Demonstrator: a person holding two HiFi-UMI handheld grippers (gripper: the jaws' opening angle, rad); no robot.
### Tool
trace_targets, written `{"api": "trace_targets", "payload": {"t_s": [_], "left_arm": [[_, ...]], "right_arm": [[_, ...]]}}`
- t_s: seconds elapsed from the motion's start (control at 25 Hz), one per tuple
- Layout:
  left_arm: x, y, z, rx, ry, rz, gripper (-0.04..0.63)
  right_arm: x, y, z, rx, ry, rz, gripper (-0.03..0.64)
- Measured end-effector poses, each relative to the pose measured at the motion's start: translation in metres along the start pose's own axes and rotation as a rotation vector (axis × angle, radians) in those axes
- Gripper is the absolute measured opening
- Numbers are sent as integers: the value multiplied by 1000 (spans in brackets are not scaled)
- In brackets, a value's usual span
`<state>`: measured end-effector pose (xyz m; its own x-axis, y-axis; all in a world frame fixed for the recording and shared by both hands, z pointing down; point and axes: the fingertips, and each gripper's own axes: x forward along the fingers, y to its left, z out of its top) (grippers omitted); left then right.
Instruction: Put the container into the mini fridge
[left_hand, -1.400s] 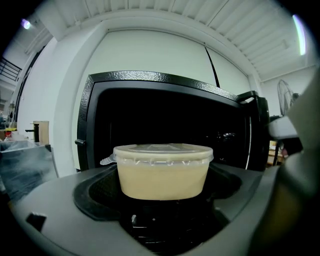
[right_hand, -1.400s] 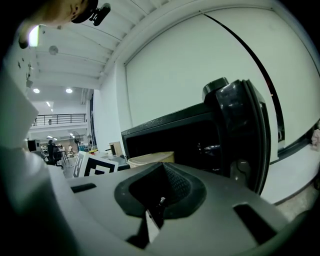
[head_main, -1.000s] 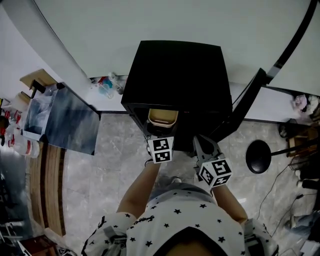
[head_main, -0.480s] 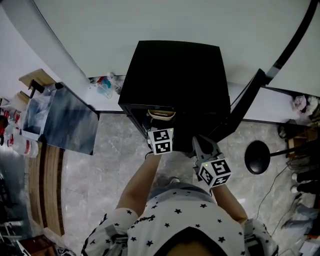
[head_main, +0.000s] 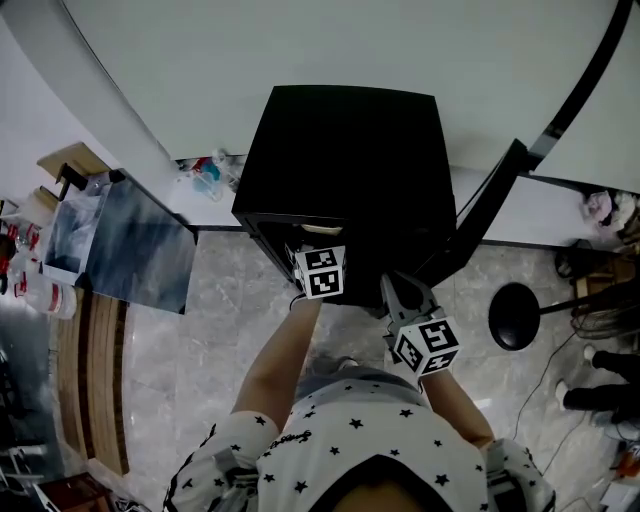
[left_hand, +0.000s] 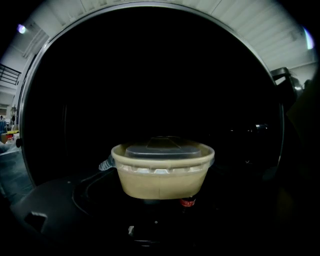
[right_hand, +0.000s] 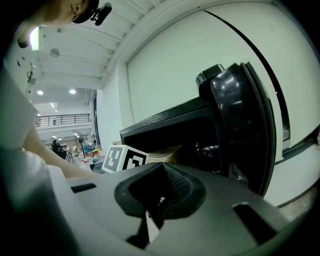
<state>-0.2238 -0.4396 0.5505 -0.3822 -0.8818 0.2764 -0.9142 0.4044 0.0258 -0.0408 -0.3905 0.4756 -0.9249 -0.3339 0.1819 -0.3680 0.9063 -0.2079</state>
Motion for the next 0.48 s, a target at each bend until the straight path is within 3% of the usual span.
{"api": "trace_targets", "payload": {"t_s": [0.48], "left_arm": [[16, -3, 5, -4, -8, 0, 532]], "right_arm": [[-4, -11, -6, 24, 7, -26, -7]]}}
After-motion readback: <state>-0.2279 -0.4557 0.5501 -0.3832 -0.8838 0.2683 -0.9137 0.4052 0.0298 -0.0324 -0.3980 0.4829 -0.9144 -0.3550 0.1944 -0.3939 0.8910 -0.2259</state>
